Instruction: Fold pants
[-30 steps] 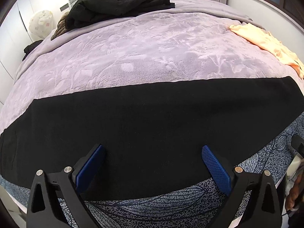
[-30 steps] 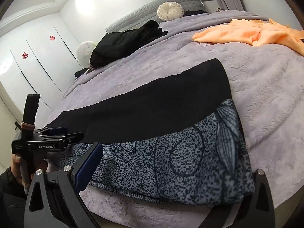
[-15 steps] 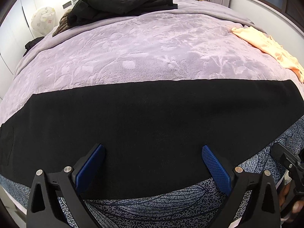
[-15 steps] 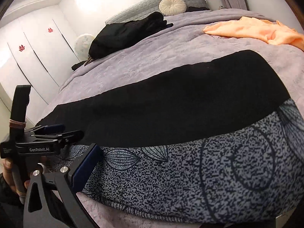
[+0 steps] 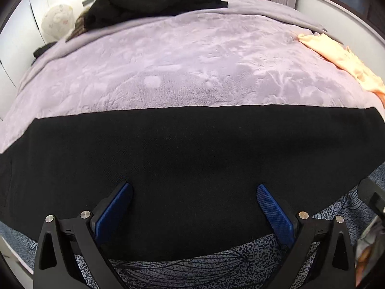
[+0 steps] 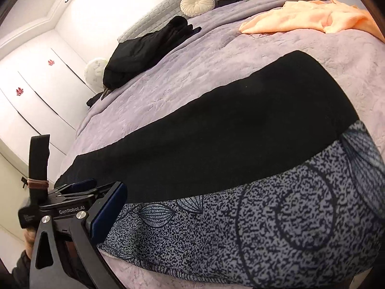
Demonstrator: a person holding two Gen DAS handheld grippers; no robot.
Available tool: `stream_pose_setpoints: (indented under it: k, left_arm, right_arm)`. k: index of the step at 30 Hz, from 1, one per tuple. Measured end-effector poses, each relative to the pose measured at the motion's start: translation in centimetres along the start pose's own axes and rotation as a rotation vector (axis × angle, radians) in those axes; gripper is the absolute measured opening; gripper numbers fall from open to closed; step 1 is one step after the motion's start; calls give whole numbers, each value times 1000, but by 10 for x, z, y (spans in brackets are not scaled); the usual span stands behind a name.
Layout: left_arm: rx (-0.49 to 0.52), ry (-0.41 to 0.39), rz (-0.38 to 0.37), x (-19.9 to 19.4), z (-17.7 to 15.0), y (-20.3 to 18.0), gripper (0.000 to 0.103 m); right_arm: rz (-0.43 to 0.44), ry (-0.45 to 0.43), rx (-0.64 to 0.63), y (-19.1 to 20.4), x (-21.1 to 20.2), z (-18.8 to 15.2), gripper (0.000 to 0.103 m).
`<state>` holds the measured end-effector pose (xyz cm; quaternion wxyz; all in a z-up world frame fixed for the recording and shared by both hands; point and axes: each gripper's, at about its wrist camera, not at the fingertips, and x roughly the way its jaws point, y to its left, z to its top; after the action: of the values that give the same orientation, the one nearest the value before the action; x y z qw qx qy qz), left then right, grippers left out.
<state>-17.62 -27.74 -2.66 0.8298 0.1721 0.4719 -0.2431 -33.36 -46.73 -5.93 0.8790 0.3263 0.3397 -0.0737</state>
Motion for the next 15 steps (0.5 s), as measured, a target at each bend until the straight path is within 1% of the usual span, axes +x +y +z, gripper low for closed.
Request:
stream_pose_setpoints:
  k: [2, 3, 4, 5, 6, 8, 11, 15]
  left_arm:
    - [-2, -5, 0, 0, -1, 0, 103]
    - [-4, -5, -8, 1, -1, 2, 103]
    - [-3, -9, -14, 1, -1, 3, 103]
    - [1, -16, -16, 1, -2, 3, 103]
    - [4, -28, -15, 1, -3, 4, 103]
    - [7, -54, -11, -1, -7, 2, 103]
    - [8, -79, -13, -3, -8, 4, 103]
    - [12, -157, -11, -7, -19, 3, 103]
  right_arm:
    - [-4, 9, -23, 3, 1, 1, 103]
    - [-27, 2, -29, 5, 2, 4, 96]
    - [-68, -7, -33, 8, 0, 5, 67]
    - [-107, 0, -39, 10, -2, 7, 33]
    - [-98, 6, -29, 9, -4, 9, 30]
    - [-74, -11, -6, 13, -12, 16, 19]
    - [-81, -52, -68, 42, -22, 22, 16]
    - [-86, -97, -204, 94, -36, 26, 16]
